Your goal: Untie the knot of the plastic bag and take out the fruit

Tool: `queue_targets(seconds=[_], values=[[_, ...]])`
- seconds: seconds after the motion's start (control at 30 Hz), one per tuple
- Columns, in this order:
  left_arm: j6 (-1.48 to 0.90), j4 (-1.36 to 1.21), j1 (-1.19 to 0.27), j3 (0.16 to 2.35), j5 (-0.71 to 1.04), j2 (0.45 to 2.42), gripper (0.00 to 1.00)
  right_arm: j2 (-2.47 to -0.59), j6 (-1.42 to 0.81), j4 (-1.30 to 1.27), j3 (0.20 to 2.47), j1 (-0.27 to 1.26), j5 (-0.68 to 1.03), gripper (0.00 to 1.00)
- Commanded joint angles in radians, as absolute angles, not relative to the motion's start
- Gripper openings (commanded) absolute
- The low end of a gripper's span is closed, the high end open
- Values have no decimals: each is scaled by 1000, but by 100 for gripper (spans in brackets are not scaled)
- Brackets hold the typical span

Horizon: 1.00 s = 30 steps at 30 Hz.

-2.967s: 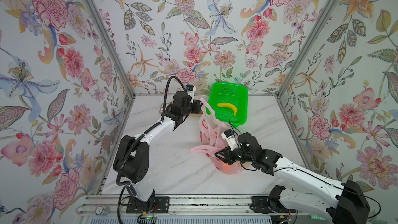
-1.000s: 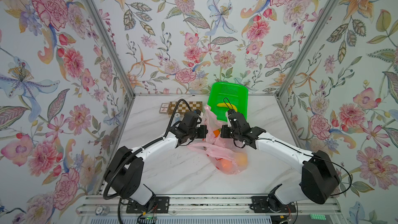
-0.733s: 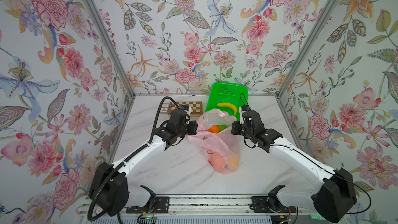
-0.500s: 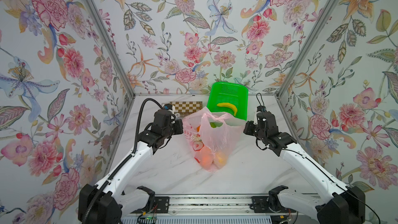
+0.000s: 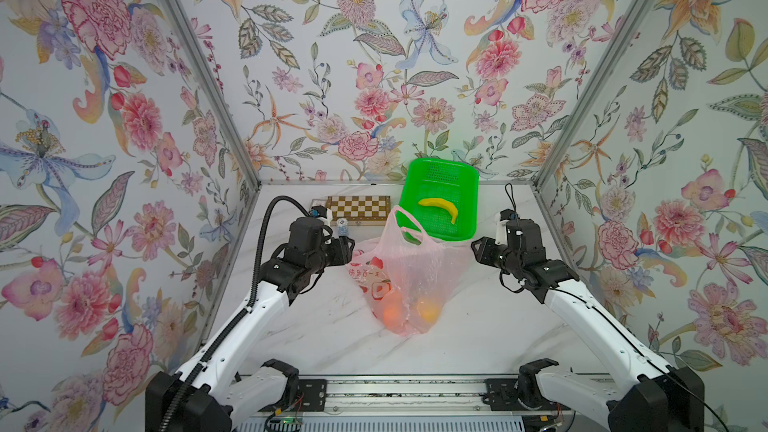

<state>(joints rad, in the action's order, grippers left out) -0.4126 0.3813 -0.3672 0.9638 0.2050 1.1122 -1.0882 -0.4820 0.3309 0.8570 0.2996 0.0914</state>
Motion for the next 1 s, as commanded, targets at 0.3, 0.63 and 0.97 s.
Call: queue_targets(seconds=[0.3, 0.63, 0.97], values=[[-253, 445, -357, 1323, 379, 1393, 65, -1170, -347, 386, 1087, 518, 200, 72], [-296, 388, -360, 1256, 492, 1382, 66, -1495, -290, 412, 1328, 609, 282, 80], [-233, 394, -361, 1204, 438, 1310, 68, -1476, -298, 388, 1344, 646, 319, 7]])
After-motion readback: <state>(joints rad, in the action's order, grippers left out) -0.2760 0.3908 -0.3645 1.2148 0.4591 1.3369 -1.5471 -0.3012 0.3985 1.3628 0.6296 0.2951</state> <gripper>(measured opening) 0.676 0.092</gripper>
